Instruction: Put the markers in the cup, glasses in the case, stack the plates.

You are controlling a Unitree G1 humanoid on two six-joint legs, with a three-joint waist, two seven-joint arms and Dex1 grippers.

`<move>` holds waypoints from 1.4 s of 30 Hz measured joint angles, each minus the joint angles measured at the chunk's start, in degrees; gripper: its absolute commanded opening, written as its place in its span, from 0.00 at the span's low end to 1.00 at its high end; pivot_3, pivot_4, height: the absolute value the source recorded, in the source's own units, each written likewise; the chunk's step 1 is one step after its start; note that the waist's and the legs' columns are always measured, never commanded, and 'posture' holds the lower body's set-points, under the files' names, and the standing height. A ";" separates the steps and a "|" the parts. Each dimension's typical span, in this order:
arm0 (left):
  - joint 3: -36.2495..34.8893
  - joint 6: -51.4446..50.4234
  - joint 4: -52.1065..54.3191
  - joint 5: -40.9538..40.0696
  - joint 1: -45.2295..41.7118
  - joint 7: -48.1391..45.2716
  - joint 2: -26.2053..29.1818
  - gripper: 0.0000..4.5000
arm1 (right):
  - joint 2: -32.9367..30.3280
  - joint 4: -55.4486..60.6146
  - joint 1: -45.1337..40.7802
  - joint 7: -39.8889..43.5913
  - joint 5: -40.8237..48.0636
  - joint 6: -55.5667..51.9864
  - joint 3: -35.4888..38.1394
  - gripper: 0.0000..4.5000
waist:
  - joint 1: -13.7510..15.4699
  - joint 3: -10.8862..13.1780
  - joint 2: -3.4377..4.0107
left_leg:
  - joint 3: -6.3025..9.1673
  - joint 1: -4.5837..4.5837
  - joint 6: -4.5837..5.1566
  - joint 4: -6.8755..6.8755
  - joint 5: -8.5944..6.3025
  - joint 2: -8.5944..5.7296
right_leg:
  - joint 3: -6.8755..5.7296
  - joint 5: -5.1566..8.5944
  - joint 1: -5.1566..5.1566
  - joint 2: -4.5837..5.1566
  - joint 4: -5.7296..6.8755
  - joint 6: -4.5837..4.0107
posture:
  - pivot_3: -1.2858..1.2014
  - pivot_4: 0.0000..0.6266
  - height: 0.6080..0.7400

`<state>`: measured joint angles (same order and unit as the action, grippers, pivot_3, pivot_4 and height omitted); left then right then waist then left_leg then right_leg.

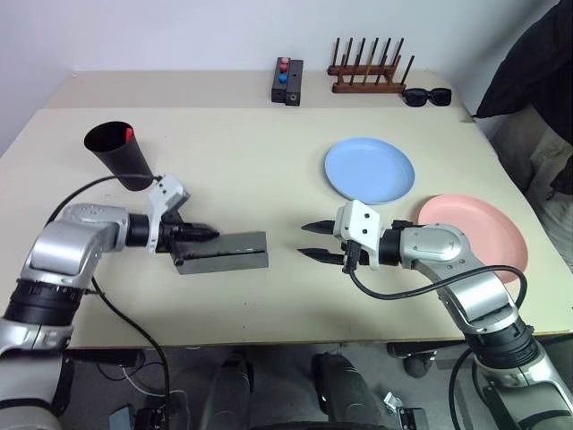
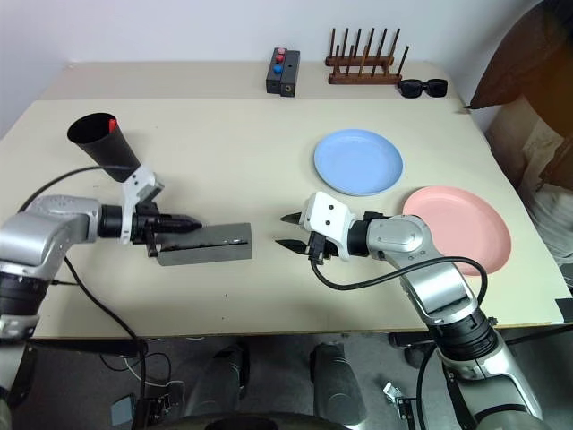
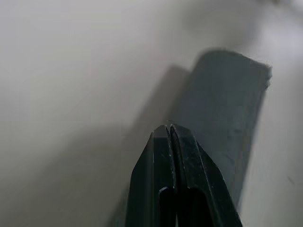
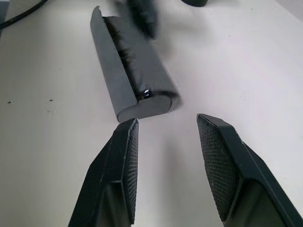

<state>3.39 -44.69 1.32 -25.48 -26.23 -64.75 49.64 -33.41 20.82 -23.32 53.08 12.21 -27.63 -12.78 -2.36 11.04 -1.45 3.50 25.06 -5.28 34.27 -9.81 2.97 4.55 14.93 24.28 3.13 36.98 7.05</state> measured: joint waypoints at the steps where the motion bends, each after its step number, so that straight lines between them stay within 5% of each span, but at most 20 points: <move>1: -0.29 0.00 1.59 -0.17 1.01 0.03 0.28 0.00 | 0.17 -0.49 -0.03 -0.07 0.01 0.17 0.00 0.44 | 0.02 0.00 0.00 | 0.00 0.00 0.00 0.01 0.00 0.00 | 0.01 0.00 0.00 0.00 0.00 0.00 | 0.52 0.24 1.00; 8: -2.90 2.16 9.42 -1.04 8.30 1.09 1.04 0.00 | 0.96 -4.62 -1.18 -2.38 -0.64 1.14 0.06 0.44 | -0.14 0.00 0.01 | -0.01 -0.02 0.00 0.00 0.00 0.00 | 0.01 0.01 0.01 0.00 0.02 -0.02 | 0.52 0.24 1.00; 12: -8.05 7.69 9.62 -2.76 8.66 6.14 -7.59 0.00 | 2.59 -11.23 -6.71 -8.33 -3.96 1.15 0.56 0.44 | 0.02 0.01 0.00 | -0.01 0.02 0.00 0.14 0.00 0.00 | 0.02 0.00 -0.02 0.00 0.03 -0.04 | 0.52 0.24 1.00; 15: -11.52 11.10 12.10 -4.34 9.30 8.15 -10.43 0.00 | 2.62 -17.15 -10.35 -12.51 -6.06 0.09 2.40 0.62 | 0.03 0.00 0.00 | -0.01 0.02 0.00 0.13 0.00 0.00 | 0.03 -0.01 -0.03 0.00 0.03 -0.01 | 0.52 0.24 1.00; 18: -12.66 12.49 16.24 -6.48 11.79 9.14 -12.75 0.00 | 0.53 -22.59 -11.89 -15.82 -11.52 2.22 1.70 0.95 | 0.02 0.00 0.02 | -0.02 0.02 0.00 0.09 0.00 -0.01 | 0.02 -0.02 -0.02 0.01 0.02 0.02 | 0.52 0.24 1.00; 19: -12.62 12.54 17.51 -7.21 12.68 9.33 -13.41 0.00 | -0.15 -24.21 -12.10 -16.69 -13.47 3.16 1.27 0.99 | 0.00 0.01 0.02 | -0.02 0.02 0.00 0.09 0.00 -0.01 | 0.02 -0.02 -0.02 0.01 0.03 0.02 | 0.52 0.24 1.00; 27: -9.01 12.92 24.40 -8.49 16.43 12.29 -16.53 0.00 | -1.44 -34.03 -13.37 -18.27 -22.38 9.61 -2.53 0.99 | -0.19 0.01 0.03 | -0.03 -0.02 0.00 0.10 0.01 -0.01 | 0.06 -0.02 -0.02 0.01 0.08 0.01 | 0.52 0.24 1.00; 30: -8.04 12.78 25.69 -8.55 17.18 13.82 -16.91 0.00 | -1.43 -36.37 -14.01 -18.60 -23.77 11.63 -2.51 0.81 | -0.19 0.01 0.03 | -0.03 -0.02 0.00 0.12 0.01 -0.01 | 0.06 -0.02 -0.03 0.01 0.08 0.01 | 0.52 0.24 1.00; 37: -8.04 12.24 28.28 -10.10 17.50 17.15 -17.13 0.00 | -1.40 -38.15 -14.00 -19.01 -26.47 15.71 -2.59 0.02 | -0.18 0.01 0.03 | -0.03 -0.02 0.01 0.13 0.01 -0.02 | 0.06 -0.02 -0.05 0.00 0.08 0.01 | 0.52 0.24 1.00; 42: -7.99 12.86 26.48 -9.91 16.84 18.64 -17.70 0.00 | -1.32 -37.71 -13.83 -19.50 -27.20 17.30 -2.54 0.01 | -0.12 0.01 0.03 | -0.03 -0.02 0.00 0.14 0.01 -0.02 | 0.06 -0.01 -0.06 0.01 0.08 0.00 | 0.52 0.24 1.00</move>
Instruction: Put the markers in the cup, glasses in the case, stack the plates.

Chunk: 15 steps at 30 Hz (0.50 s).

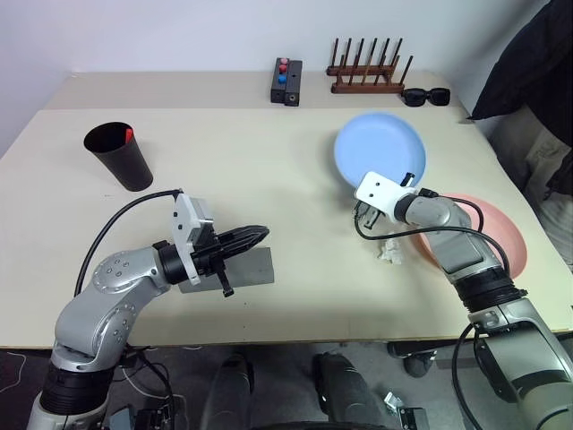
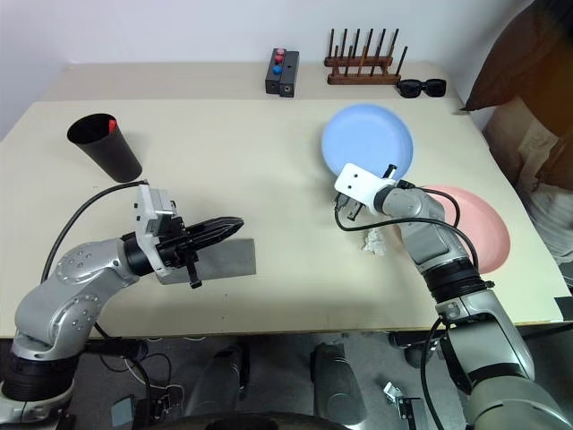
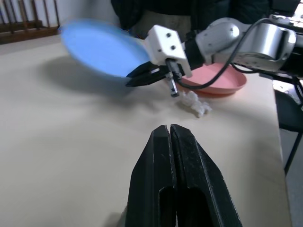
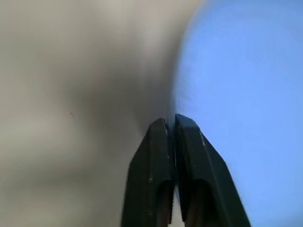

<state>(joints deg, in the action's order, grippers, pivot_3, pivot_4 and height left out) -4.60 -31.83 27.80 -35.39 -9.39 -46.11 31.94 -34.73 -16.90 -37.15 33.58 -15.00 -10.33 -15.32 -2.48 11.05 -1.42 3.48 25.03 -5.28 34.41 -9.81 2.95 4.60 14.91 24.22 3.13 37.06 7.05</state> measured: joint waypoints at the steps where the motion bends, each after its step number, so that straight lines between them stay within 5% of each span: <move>1: 0.02 0.21 -0.69 0.19 -0.20 0.26 -0.34 0.00 | 0.00 0.37 0.20 0.01 0.03 0.25 0.01 0.01 | 0.00 0.00 0.00 | 0.00 0.00 0.00 0.00 0.00 -0.01 | 0.00 0.00 0.00 0.00 0.00 0.00 | 0.52 0.24 1.00; 8: 1.01 5.22 -6.57 2.44 -0.96 -0.18 -1.67 0.00 | -4.89 10.68 3.01 3.46 1.98 2.02 3.61 0.01 | 0.41 0.02 0.03 | 0.00 0.01 0.00 -0.01 0.00 -0.01 | 0.00 0.01 -0.01 0.00 -0.02 0.01 | 0.52 0.24 1.00; 15: 1.91 9.02 -11.22 2.80 -2.48 -5.61 -1.32 0.00 | -17.16 28.23 19.38 15.60 13.79 -5.76 19.34 0.01 | 1.46 0.02 0.08 | 0.00 0.00 0.01 0.01 -0.01 -0.01 | 0.00 0.04 -0.09 0.00 -0.07 0.00 | 0.52 0.24 1.00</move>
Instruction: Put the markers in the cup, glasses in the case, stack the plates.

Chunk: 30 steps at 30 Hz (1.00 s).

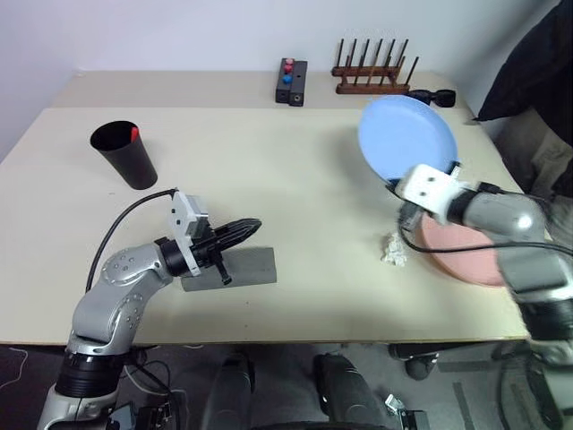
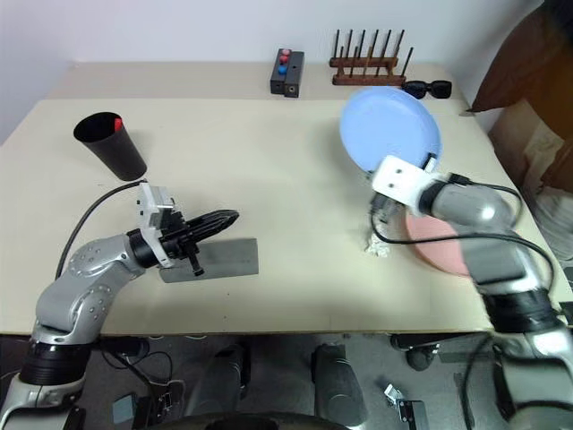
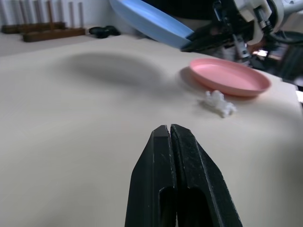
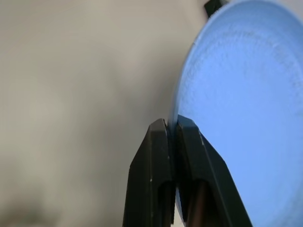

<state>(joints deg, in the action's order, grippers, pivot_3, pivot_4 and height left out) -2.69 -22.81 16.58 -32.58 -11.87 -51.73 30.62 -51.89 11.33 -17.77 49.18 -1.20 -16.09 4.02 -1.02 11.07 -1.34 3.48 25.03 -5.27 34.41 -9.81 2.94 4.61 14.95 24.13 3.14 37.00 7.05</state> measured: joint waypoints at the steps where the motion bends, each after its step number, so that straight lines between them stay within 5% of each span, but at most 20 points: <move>1: 0.14 0.34 -1.03 -0.06 -0.28 -1.30 0.45 0.00 | -2.45 2.00 4.02 2.37 1.62 -1.64 3.60 0.01 | 0.19 0.00 0.00 | 0.00 -0.01 0.00 0.02 0.00 0.00 | 0.00 0.00 0.00 0.00 -0.01 -0.01 | 0.52 0.24 1.00; 8: 4.15 1.27 -3.51 0.23 -4.58 -7.00 0.33 0.00 | -7.47 8.94 23.28 8.93 4.70 -7.84 17.68 0.01 | -0.29 -0.02 0.04 | -0.03 -0.20 0.10 0.56 -0.10 0.01 | 0.02 -0.01 -0.39 0.02 -0.02 -0.06 | 0.52 0.24 1.00; 12: 5.66 1.05 -3.42 0.66 -5.51 -7.01 -0.47 0.00 | -7.52 8.80 24.46 8.62 4.77 -10.76 17.67 0.32 | -0.45 -0.01 0.04 | -0.07 -0.33 0.11 0.68 -0.11 -0.02 | 0.01 -0.02 -0.56 0.09 -0.04 -0.08 | 0.52 0.24 1.00; 16: 5.89 0.69 -2.96 0.67 -5.52 -6.67 -0.39 0.00 | -7.58 9.86 23.81 8.52 5.34 -11.12 17.53 0.79 | -0.21 -0.01 0.05 | -0.08 -0.35 0.13 0.65 -0.13 -0.02 | 0.01 -0.02 -0.58 0.10 -0.07 -0.08 | 0.52 0.24 1.00; 21: 5.72 0.40 -2.48 0.65 -5.16 -5.53 -0.15 0.00 | -6.60 12.53 18.65 8.43 9.78 -12.24 15.28 0.79 | -0.16 -0.01 0.04 | -0.07 -0.35 0.14 0.65 -0.14 -0.02 | 0.01 -0.02 -0.60 0.10 -0.08 -0.08 | 0.52 0.24 1.00; 30: 4.50 -2.20 2.61 -0.20 -3.13 -1.99 0.27 0.00 | 1.44 9.21 11.00 3.06 9.60 -12.84 0.52 0.79 | 0.01 0.00 0.03 | -0.07 -0.34 0.15 0.63 -0.14 -0.04 | 0.00 -0.03 -0.66 0.13 -0.25 -0.09 | 0.52 0.24 1.00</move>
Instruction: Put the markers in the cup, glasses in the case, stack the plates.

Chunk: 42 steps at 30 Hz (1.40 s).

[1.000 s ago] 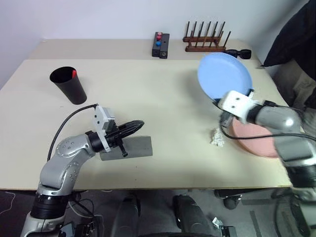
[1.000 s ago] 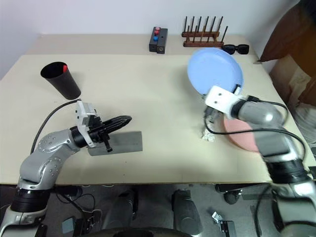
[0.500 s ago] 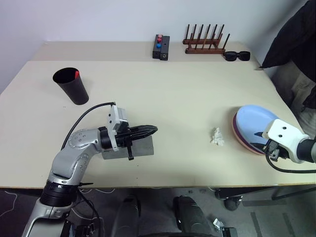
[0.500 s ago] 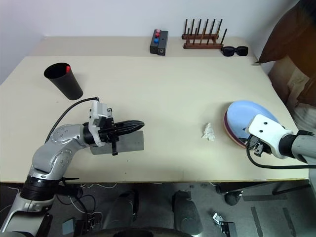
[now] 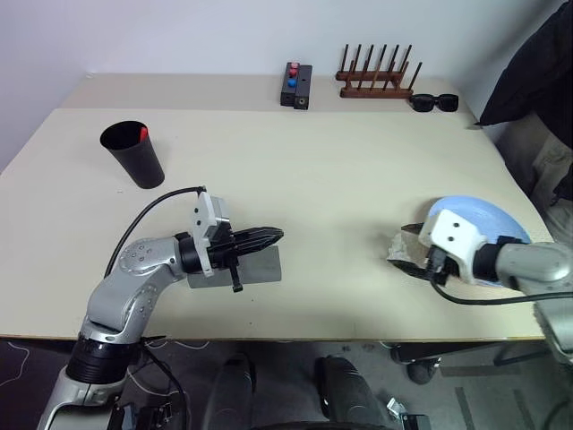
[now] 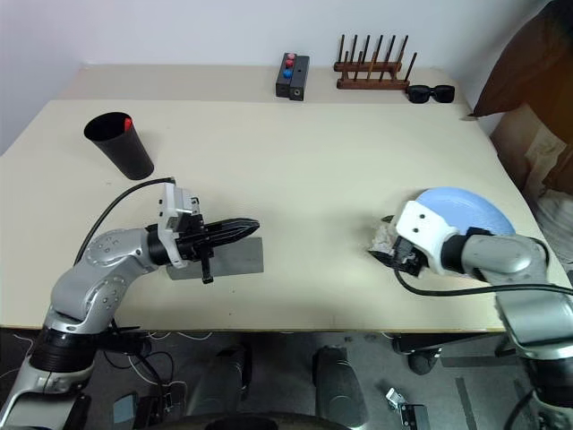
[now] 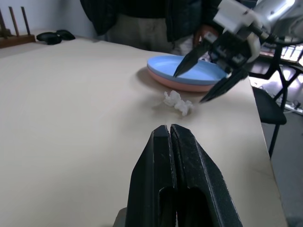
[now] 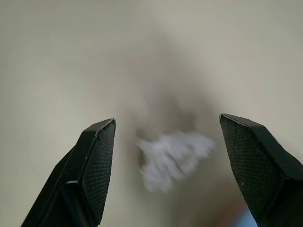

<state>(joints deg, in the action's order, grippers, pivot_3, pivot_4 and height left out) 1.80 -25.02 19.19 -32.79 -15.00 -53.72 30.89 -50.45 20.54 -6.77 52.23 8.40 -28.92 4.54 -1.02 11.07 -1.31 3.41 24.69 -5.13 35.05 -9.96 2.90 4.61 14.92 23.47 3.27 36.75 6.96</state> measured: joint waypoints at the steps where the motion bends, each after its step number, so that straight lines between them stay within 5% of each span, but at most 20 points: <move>1: -0.31 -0.53 0.59 -0.25 0.17 0.49 0.01 0.00 | 0.48 -0.93 -0.38 -0.56 -0.28 0.05 -0.80 0.79 | 0.01 0.00 0.00 | 0.00 0.00 0.00 0.00 0.00 0.00 | 0.00 0.00 0.00 0.00 -0.01 0.00 | 0.52 0.24 1.00; 3: -0.54 -1.15 1.46 -0.40 0.28 1.53 0.04 0.00 | 2.02 -2.91 -0.96 -1.92 -0.69 -0.15 -2.01 0.79 | -0.01 0.00 0.00 | 0.00 0.00 0.01 -0.02 0.00 0.00 | -0.01 0.00 -0.01 0.00 -0.05 0.00 | 0.52 0.24 1.00; 5: -0.60 -1.98 2.06 -0.47 0.28 2.34 0.05 0.00 | 3.20 -4.88 -2.06 -3.41 -1.29 -0.85 -3.70 0.67 | -0.08 0.00 0.00 | 0.00 0.00 0.01 -0.02 -0.01 0.00 | 0.00 -0.01 -0.02 0.00 -0.06 -0.01 | 0.52 0.24 1.00; 11: -0.91 -3.56 3.66 -1.61 0.28 3.95 0.05 0.00 | 2.68 -6.64 -4.41 -4.58 -2.56 -2.39 -4.81 0.02 | -0.06 0.01 0.02 | 0.00 0.00 0.04 -0.03 -0.02 0.00 | 0.00 -0.01 -0.02 0.00 -0.09 0.00 | 0.52 0.24 1.00; 12: -0.91 -3.65 3.67 -1.66 0.28 4.03 0.05 0.00 | 2.42 -6.56 -4.63 -4.53 -2.57 -2.61 -4.81 0.01 | -0.06 0.01 0.02 | 0.00 0.00 0.05 -0.03 -0.03 0.00 | -0.01 -0.01 -0.02 0.00 -0.09 0.00 | 0.52 0.24 1.00; 22: -0.93 -3.16 3.28 -1.62 0.28 4.05 0.06 0.00 | -3.52 -0.96 -6.66 -2.54 -0.09 -3.85 1.12 0.01 | 0.01 0.02 0.03 | -0.01 0.02 0.09 -0.03 -0.06 0.00 | -0.01 -0.01 -0.04 0.00 -0.22 -0.01 | 0.52 0.24 1.00; 29: -6.76 -1.20 1.10 -1.63 5.40 3.15 3.13 0.00 | -11.10 -8.92 -1.97 -1.26 -1.61 0.34 8.59 0.01 | -0.12 0.02 0.03 | -0.13 0.04 0.28 -0.11 -0.19 0.00 | 0.01 -0.05 -0.14 0.07 -0.61 -0.07 | 0.52 0.24 1.00; 35: -10.66 1.19 1.06 -1.59 10.68 0.92 5.34 0.00 | -11.11 -16.49 -1.57 -0.54 -3.08 5.54 6.53 0.64 | -0.33 0.04 0.09 | -0.18 0.04 0.30 -0.11 -0.20 0.00 | 0.02 -0.06 -0.10 0.09 -0.61 -0.09 | 0.52 0.24 1.00; 42: -14.52 5.53 -1.56 2.43 12.97 6.40 4.53 0.00 | -3.86 -20.10 -13.32 -1.88 -4.12 11.81 0.23 0.64 | -1.56 0.04 0.10 | -0.19 0.04 0.30 -0.19 -0.20 -0.01 | 0.01 -0.08 -0.11 0.11 -0.63 -0.09 | 0.52 0.24 1.00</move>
<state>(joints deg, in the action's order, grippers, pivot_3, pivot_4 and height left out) -12.72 -19.49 17.63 -30.36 -2.03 -47.32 35.42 -54.32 0.45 -20.09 50.35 4.28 -17.12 4.77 -2.58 11.11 -1.21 3.21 24.73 -4.83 34.86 -10.16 2.88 4.62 14.84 23.36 3.38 36.12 6.87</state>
